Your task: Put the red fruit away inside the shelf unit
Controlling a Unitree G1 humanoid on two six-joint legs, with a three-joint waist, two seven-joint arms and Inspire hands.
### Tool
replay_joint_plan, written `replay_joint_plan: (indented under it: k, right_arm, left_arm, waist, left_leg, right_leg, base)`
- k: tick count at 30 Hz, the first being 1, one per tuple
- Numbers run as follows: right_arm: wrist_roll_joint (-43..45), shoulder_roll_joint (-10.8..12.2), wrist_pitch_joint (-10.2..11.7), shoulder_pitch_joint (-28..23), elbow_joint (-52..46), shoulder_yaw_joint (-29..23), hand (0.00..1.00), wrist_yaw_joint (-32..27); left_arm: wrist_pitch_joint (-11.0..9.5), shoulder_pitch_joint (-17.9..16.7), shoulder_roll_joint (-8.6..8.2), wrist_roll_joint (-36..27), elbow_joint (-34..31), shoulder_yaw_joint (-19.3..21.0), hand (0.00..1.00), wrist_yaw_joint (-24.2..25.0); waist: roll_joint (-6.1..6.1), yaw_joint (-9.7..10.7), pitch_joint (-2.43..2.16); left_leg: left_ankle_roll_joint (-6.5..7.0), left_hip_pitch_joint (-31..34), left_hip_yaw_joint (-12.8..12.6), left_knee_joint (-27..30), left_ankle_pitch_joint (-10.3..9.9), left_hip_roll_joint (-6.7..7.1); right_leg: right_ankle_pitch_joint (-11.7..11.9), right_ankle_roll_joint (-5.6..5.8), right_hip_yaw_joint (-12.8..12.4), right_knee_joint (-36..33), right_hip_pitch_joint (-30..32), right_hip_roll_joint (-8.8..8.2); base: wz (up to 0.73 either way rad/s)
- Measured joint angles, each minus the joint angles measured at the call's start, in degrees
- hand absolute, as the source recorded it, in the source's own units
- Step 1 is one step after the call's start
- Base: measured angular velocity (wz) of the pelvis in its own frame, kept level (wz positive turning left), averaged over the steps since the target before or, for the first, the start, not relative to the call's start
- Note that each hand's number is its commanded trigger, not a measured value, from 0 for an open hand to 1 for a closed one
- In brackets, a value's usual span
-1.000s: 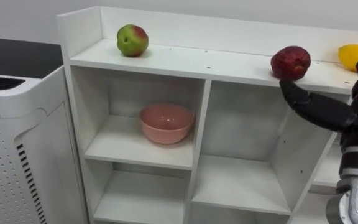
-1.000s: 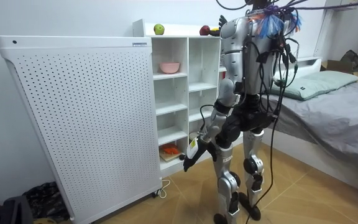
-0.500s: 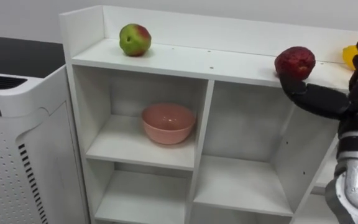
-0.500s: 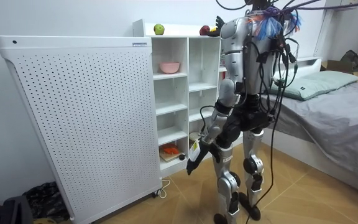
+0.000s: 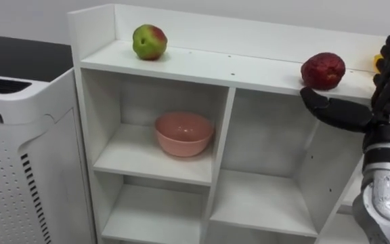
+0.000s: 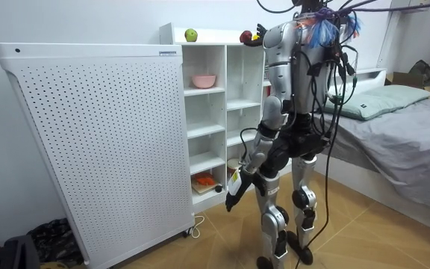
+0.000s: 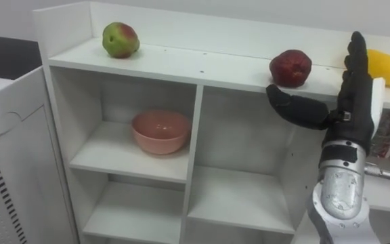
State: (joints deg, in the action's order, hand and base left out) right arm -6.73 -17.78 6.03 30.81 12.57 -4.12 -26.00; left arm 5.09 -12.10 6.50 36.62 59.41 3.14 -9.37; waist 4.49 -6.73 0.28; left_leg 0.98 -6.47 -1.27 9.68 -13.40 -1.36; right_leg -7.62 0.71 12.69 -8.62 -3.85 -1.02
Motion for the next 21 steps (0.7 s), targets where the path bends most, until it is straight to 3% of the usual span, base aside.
replay_joint_plan:
  k: [9, 15, 21]
  right_arm:
    - [-1.79, -0.96, -0.62, 0.00, 0.23, -0.09, 0.00, 0.56]
    - [-4.98, -1.33, -1.16, 0.04, 0.23, -0.19, 0.00, 1.43]
    - [-5.88, -2.25, -1.28, 0.11, 0.24, -0.08, 0.00, 3.86]
  left_arm:
    - [-0.02, -0.35, 0.01, 0.02, -0.07, 0.12, 0.00, 0.00]
    - [-0.01, -0.96, 0.25, -0.06, -0.16, 0.13, 0.00, 0.00]
    - [0.02, -1.12, 0.83, -0.08, -0.26, 0.13, 0.00, 0.05]
  waist:
    - [0.11, 0.06, -0.08]
    - [0.91, 0.07, -0.60]
    - [1.73, -0.22, -0.33]
  left_leg:
    - [0.00, 0.25, 0.01, 0.06, 0.00, -0.01]
    - [-0.01, 0.23, 0.07, 0.09, 0.01, -0.02]
    - [-0.01, 0.24, 0.09, 0.18, 0.01, 0.04]
  right_leg:
    - [0.00, 0.00, 0.05, -0.01, 0.05, 0.00]
    - [0.00, 0.00, 0.19, -0.05, -0.02, 0.00]
    - [0.00, 0.00, 0.12, -0.06, -0.09, -0.09]
  base:
    - [0.00]
    - [0.00]
    - [0.00]
